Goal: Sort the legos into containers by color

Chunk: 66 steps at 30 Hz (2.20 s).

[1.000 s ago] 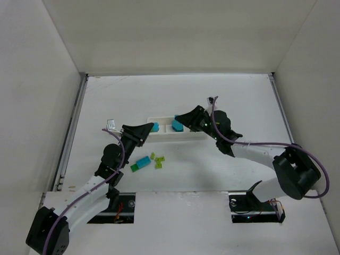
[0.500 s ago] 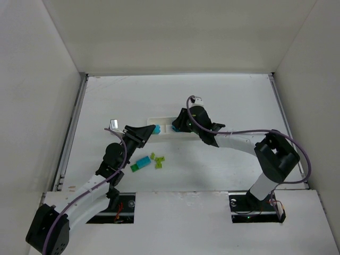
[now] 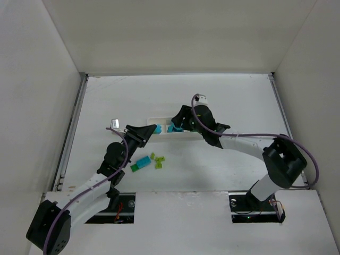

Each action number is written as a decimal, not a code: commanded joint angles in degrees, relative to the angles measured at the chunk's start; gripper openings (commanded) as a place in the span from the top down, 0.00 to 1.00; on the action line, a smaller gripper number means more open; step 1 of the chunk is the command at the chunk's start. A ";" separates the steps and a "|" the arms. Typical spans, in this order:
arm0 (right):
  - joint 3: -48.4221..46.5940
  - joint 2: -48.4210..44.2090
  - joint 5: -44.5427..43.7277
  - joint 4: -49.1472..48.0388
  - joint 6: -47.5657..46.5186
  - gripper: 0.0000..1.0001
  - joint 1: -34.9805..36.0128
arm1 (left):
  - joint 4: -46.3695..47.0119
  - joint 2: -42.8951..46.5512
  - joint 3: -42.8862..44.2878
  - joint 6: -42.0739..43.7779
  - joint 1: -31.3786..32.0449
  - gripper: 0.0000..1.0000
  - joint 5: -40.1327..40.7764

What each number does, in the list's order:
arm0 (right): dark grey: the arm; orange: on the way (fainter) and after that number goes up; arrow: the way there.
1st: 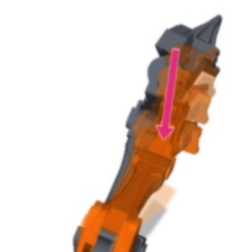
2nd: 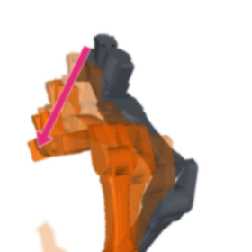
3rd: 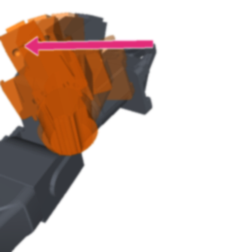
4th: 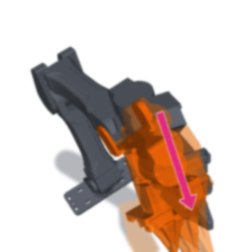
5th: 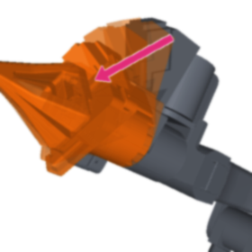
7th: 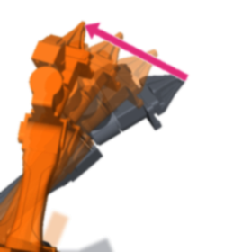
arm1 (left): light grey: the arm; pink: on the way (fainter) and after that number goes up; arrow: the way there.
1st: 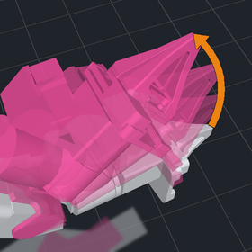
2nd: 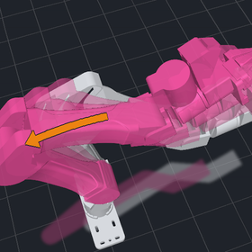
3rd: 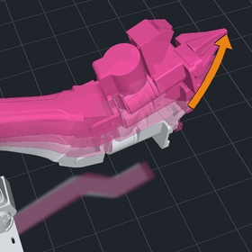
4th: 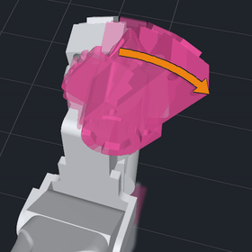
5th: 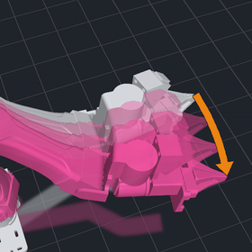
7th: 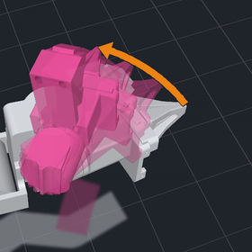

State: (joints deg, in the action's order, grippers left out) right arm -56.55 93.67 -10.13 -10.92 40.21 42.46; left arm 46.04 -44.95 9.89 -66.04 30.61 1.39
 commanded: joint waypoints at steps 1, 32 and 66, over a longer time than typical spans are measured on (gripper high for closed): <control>4.41 -9.97 1.77 -7.52 3.98 0.35 0.30 | 6.25 -0.05 1.18 -2.68 -0.68 0.86 -1.65; 16.30 -8.15 23.75 -50.08 32.92 0.31 2.94 | 18.29 -5.67 0.31 -14.29 3.18 0.85 -0.68; 20.16 -10.69 23.75 -50.69 33.80 0.69 -0.05 | 17.07 -3.92 -1.19 -13.68 1.69 0.86 -0.77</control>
State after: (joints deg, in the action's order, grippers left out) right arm -37.47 86.00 14.28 -57.06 74.61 44.80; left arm 60.47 -50.59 9.34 -80.07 33.65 -0.64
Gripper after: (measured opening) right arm 0.419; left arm 0.337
